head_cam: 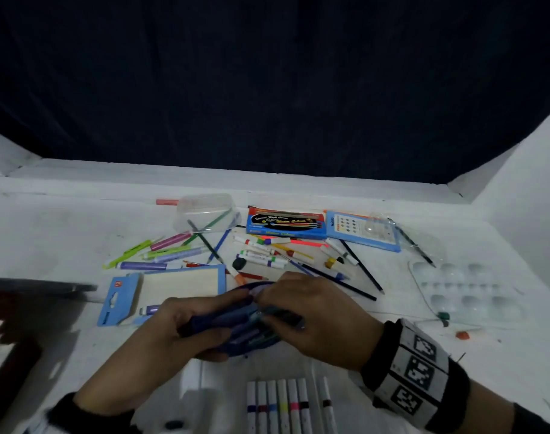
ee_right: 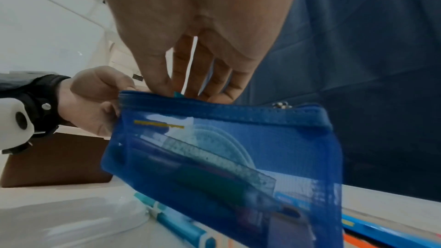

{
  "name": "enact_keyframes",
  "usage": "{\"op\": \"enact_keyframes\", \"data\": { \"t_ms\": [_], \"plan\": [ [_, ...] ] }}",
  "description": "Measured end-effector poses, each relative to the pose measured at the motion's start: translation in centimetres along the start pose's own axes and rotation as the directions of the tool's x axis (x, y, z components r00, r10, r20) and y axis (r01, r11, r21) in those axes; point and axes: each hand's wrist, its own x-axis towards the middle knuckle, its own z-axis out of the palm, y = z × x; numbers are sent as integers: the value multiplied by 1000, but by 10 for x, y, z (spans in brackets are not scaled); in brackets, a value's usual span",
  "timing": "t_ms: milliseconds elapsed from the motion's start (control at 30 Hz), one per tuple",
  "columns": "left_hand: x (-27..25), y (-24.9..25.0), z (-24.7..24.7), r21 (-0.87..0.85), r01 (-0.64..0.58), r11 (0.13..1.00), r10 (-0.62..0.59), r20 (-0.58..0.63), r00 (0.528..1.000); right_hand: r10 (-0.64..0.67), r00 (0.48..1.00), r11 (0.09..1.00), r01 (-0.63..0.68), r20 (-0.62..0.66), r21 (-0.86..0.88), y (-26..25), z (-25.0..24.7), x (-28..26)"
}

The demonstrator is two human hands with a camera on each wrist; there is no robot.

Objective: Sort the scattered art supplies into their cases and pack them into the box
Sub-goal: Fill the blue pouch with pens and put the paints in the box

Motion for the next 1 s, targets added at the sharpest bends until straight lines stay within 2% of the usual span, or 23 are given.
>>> {"op": "enact_keyframes", "data": {
  "t_ms": [100,200,300,367,433,467,533,600,700,867,933,1000],
  "plan": [
    [17,4,18,-15,-7,1000,8,46,999,46,999,998,-46,7,-44,9,-15,-21],
    [30,7,39,-17,-15,1000,16,79,997,114,986,990,-124,-125,-73,19,-32,-48],
    [37,8,57,-13,-20,1000,21,114,993,237,927,968,-252,-290,-16,37,-48,-83],
    [38,9,68,-19,-6,1000,8,144,990,350,878,930,-367,-327,12,53,-54,-108],
    [38,10,78,-7,4,1000,-2,171,985,438,855,895,-442,-277,53,64,-58,-130],
    [38,11,83,4,2,1000,-2,183,983,451,865,892,-445,-220,80,68,-59,-139],
    [37,12,93,11,-3,1000,1,207,978,443,895,893,-434,-58,118,72,-60,-154],
    [36,13,102,3,-1,1000,1,216,976,458,886,879,-463,75,110,72,-61,-163],
    [35,12,112,39,-2,999,-7,219,976,426,904,902,-428,48,64,73,-59,-173],
    [30,7,117,194,4,981,-28,118,993,444,894,896,-440,-68,58,64,-58,-183],
    [29,5,116,271,-28,962,4,87,996,467,878,883,-460,-103,92,59,-57,-183],
    [27,0,114,458,-104,883,98,36,995,486,861,872,-465,-151,154,53,-56,-181]
  ]
}}
